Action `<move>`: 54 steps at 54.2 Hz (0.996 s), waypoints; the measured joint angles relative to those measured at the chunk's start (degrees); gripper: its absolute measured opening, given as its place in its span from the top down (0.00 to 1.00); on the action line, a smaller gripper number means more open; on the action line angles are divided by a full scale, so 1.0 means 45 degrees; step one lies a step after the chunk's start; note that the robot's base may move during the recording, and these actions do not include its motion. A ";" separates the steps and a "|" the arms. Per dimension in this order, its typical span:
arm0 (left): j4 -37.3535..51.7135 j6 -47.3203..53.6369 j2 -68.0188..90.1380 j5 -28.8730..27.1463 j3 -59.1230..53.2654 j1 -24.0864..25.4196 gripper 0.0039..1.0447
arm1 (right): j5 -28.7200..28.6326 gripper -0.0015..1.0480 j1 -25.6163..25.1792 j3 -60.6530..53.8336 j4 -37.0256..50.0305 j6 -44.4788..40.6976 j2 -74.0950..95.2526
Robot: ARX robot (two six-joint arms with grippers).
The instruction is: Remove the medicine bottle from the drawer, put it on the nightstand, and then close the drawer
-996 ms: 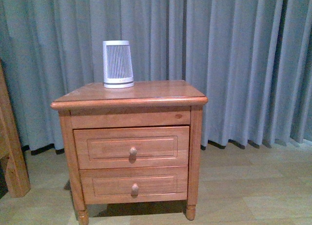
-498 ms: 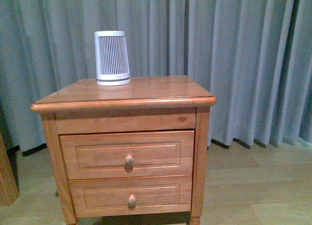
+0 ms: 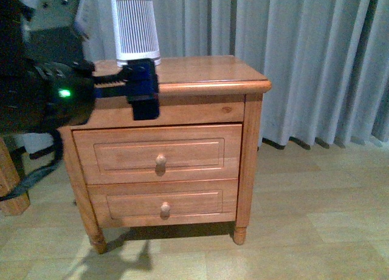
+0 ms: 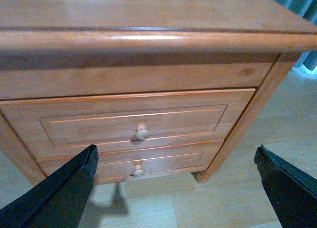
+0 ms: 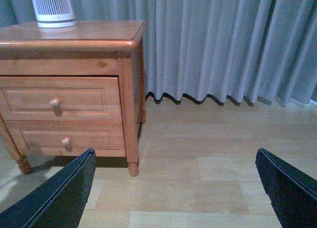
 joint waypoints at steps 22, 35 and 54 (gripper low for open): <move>-0.0199 -0.0593 0.5557 -0.1175 0.3779 -0.1005 0.06 | -0.0005 0.07 0.0000 0.0000 0.0000 0.0000 0.0000; -0.0199 0.0029 0.7349 -0.0928 0.5887 -0.0525 0.06 | -0.0005 0.07 0.0000 0.0000 0.0000 0.0000 0.0000; -0.0491 0.0228 0.9131 -0.1117 0.8034 0.0767 0.06 | 0.0000 0.07 0.0000 0.0000 0.0000 0.0000 0.0000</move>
